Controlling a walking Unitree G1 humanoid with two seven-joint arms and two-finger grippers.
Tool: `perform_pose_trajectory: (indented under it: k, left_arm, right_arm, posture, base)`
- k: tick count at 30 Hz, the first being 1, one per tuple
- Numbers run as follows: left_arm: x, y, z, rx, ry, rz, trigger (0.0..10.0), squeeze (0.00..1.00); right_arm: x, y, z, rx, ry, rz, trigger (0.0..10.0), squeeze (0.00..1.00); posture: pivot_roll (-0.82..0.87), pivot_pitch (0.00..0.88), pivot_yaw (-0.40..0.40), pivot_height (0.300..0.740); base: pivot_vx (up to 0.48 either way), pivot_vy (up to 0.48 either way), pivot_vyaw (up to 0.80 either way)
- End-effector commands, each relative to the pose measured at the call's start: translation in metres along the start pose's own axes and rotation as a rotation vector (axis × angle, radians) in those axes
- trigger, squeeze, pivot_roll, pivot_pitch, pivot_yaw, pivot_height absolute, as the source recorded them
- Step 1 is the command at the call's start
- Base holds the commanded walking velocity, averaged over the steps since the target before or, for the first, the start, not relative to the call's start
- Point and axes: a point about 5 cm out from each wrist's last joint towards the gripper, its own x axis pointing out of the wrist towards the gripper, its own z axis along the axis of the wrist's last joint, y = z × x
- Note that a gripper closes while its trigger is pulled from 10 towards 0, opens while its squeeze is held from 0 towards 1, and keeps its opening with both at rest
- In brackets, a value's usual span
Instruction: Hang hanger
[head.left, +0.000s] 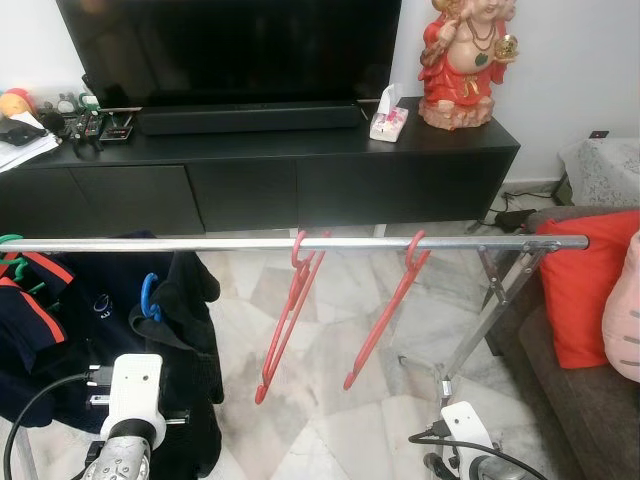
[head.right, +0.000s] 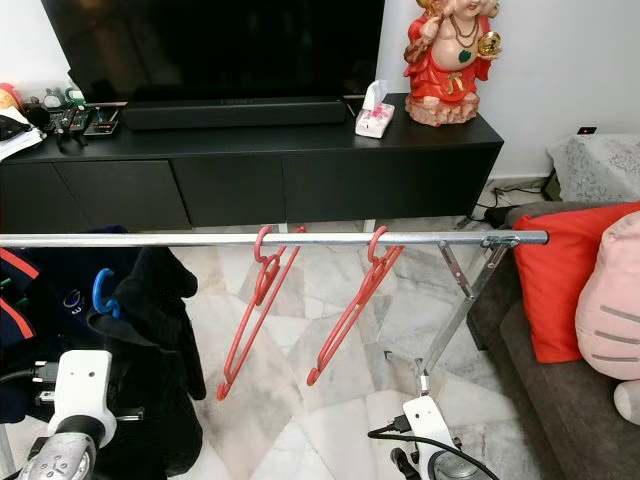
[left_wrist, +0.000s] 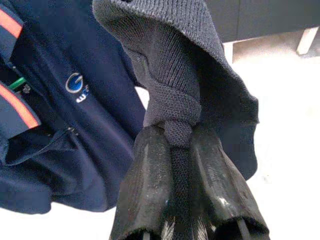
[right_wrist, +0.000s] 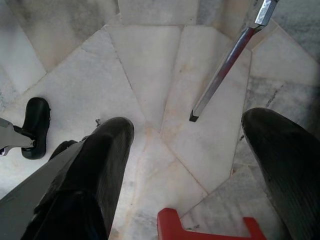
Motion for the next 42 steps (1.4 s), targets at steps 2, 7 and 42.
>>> perform_pose_trajectory:
  k: [2,7,42]
  left_arm:
    - [0.0001,0.0002,0.0159,0.001,-0.078,0.001,10.0,0.0]
    - [0.0002,-0.001,0.016,0.007,-0.083,-0.006,10.0,0.0]
    - [0.0008,-0.0035,0.0141,0.002,-0.069,-0.012,10.0,0.0]
  right_arm:
    - [-0.0002,-0.0006,-0.0007,0.0,-0.002,-0.003,10.0,0.0]
    - [-0.0002,-0.0003,-0.0011,0.001,-0.002,-0.002,10.0,0.0]
    - [-0.0002,-0.0001,-0.0021,0.003,0.001,-0.004,10.0,0.0]
  posture:
    - [-0.09,0.0,-0.001,0.74]
    - [-0.09,0.0,0.002,0.74]
    - [-0.08,0.0,0.004,0.74]
  base:
    - [0.0,0.0,0.0]
    - [0.0,0.0,0.0]
    - [0.0,0.233,0.0]
